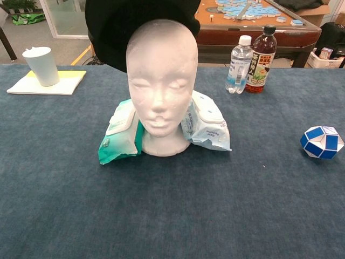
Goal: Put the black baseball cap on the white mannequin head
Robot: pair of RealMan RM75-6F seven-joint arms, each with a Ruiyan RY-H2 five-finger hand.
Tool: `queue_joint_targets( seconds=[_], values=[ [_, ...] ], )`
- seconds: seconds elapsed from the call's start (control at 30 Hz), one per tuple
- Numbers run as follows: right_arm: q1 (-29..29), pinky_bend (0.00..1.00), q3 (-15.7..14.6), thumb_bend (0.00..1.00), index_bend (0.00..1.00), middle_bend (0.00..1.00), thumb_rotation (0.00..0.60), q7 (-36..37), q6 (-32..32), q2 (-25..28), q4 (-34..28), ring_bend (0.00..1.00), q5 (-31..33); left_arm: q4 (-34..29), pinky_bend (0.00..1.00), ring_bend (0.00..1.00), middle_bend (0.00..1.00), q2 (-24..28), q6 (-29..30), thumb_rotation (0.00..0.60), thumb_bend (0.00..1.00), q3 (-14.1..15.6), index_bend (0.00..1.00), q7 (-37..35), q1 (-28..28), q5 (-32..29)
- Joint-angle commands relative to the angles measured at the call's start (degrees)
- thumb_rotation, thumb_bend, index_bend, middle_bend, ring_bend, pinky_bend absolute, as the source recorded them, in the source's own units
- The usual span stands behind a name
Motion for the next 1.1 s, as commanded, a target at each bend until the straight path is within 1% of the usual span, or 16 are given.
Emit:
queue_joint_targets(
  seconds=[0.03,0.1,0.23,0.5,0.8,0.9,1.1],
  values=[
    [0.1,0.31,0.0,0.00,0.07,0.21,0.600,0.0,-0.1,0.0,0.0,0.13,0.1,-0.8,0.47,0.30,0.50,-1.4,-0.1,0.600,0.49,1.9,0.88,1.0,1.0,0.5],
    [0.1,0.31,0.1,0.00,0.07,0.21,0.600,0.1,-0.2,0.0,0.1,0.13,0.2,-0.5,0.47,0.30,0.50,-2.0,0.0,0.600,0.49,2.7,0.88,1.2,1.5,0.7],
    [0.1,0.31,0.2,0.00,0.07,0.21,0.600,0.4,-0.4,0.2,0.2,0.13,0.4,-0.5,0.47,0.30,0.50,-3.1,-0.2,0.600,0.49,5.4,0.88,2.1,2.9,1.7],
    [0.2,0.31,0.3,0.00,0.07,0.21,0.600,0.5,-0.7,0.1,0.4,0.13,0.8,0.7,0.47,0.30,0.50,-3.9,-0.6,0.600,0.49,9.9,0.88,3.0,5.9,2.8],
    [0.5,0.31,0.4,0.00,0.07,0.21,0.600,0.1,-1.3,0.0,0.6,0.13,1.6,3.2,0.47,0.30,0.50,-4.0,-1.4,0.600,0.49,12.5,0.87,1.8,7.7,4.4],
    [0.6,0.31,0.5,0.00,0.07,0.21,0.600,0.2,-1.3,0.0,0.7,0.13,1.8,3.4,0.47,0.30,0.49,-3.7,-2.7,0.600,0.49,13.6,0.84,2.2,8.2,4.5],
    [0.8,0.31,0.8,0.00,0.07,0.21,0.600,0.2,-1.4,0.4,0.4,0.13,2.1,2.1,0.43,0.27,0.44,-2.2,-5.3,0.600,0.45,15.1,0.65,4.2,9.4,4.0]
  ],
)
